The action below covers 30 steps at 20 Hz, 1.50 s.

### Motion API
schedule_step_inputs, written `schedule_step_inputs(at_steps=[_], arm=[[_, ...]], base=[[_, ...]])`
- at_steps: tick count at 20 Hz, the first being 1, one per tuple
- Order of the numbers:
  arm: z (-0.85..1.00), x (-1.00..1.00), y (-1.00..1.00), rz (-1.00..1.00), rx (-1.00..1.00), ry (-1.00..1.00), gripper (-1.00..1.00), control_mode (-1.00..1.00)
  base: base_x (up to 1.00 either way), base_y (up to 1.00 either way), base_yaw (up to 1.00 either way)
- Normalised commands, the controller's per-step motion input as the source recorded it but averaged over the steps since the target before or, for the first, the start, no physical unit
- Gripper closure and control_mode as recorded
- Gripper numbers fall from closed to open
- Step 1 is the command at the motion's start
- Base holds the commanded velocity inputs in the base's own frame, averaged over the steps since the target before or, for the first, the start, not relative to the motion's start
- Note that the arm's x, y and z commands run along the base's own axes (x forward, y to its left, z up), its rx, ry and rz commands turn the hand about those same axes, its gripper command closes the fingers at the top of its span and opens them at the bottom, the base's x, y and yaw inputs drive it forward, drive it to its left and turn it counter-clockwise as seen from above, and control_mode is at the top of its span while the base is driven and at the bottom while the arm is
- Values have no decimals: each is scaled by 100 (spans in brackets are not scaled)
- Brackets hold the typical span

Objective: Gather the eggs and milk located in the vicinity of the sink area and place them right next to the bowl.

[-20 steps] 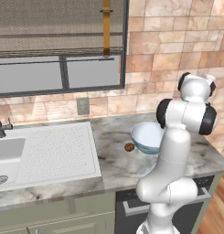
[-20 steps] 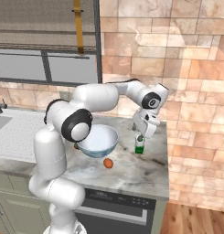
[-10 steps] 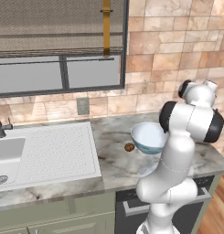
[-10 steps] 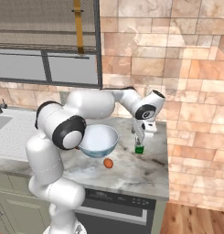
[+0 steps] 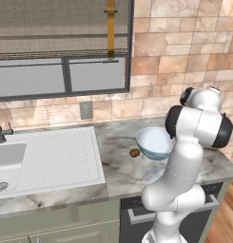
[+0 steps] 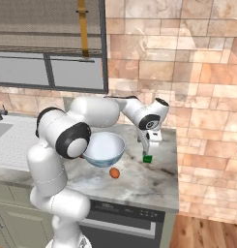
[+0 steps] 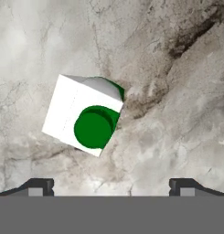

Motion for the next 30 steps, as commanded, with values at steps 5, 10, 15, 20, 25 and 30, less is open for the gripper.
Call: schedule_step_inputs(at_steps=[5,10,15,20,25,30], arm=[[0,23,-2,0,0,0,-100,-100],[-3,13,-19,0,-1,0,-100,-100],[-7,2,-26,0,-2,0,-100,-100],[-11,11,-5,-1,-6,0,-100,-100],[-8,21,2,-1,-9,0,-100,-100],[-7,10,20,-2,-12,0,-100,-100]], base=[[0,0,0],[0,0,0],[0,0,0],[0,0,0],[0,0,0],[0,0,0]])
